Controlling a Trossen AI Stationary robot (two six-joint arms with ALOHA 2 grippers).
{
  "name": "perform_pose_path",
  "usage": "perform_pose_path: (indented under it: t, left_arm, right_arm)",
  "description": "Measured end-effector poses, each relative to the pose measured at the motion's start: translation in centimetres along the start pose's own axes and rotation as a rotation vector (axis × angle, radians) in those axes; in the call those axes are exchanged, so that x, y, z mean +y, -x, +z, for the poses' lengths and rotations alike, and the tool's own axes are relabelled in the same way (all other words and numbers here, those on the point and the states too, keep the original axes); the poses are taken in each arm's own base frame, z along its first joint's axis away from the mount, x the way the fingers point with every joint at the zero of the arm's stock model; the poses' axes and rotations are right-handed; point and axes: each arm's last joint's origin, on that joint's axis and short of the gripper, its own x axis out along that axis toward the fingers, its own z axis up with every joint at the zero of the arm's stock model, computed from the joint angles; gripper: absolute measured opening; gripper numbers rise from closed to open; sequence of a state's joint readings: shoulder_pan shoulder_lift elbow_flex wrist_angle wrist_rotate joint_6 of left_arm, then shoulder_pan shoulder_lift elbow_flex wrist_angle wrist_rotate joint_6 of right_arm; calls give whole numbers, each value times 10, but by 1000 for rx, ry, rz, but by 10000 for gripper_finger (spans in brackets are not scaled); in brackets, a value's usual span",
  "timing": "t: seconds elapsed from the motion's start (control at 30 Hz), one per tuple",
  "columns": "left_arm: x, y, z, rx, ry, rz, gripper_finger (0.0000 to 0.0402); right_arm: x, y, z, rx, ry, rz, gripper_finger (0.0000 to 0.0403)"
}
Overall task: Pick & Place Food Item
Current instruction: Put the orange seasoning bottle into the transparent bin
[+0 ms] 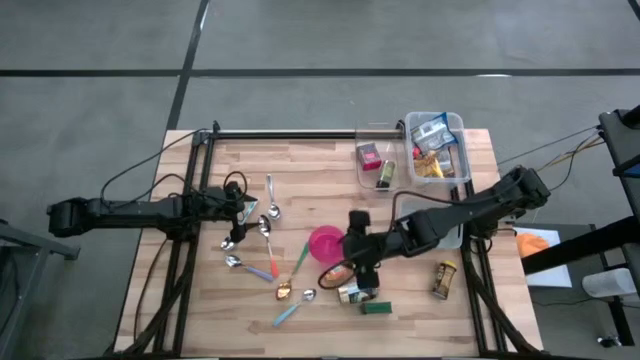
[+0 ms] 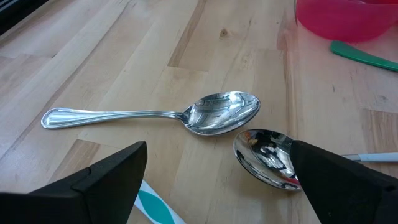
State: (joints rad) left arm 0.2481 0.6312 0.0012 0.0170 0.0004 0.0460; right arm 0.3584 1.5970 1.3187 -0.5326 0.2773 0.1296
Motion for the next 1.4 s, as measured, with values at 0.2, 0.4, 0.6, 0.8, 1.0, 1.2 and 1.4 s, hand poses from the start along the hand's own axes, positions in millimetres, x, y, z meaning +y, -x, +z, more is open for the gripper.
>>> perform_pose_path:
  t: [0.2, 0.4, 0.6, 0.8, 1.0, 1.2, 1.4]
  left_arm:
    - [0, 0, 0, 0, 0, 0, 396]
    - [0, 0, 0, -1, 0, 0, 396]
    - [0, 0, 0, -1, 0, 0, 396]
    - [0, 0, 0, -1, 0, 0, 396]
    - [0, 0, 0, -1, 0, 0, 396]
    - [0, 0, 0, -1, 0, 0, 396]
    - [0, 0, 0, 1, 0, 0, 396]
  right_arm:
    - [3, -19, -19, -14, 46, 166, 258]
    - [4, -33, -45, 43, 57, 166, 258]
    - [6, -45, -65, 2, 74, 203, 258]
    - [6, -56, -85, -44, 118, 216, 258]
    - [-1, -63, -100, -70, 98, 203, 258]
    - [-5, -73, -111, -64, 85, 190, 258]
    - [-5, -83, -118, -23, 84, 187, 258]
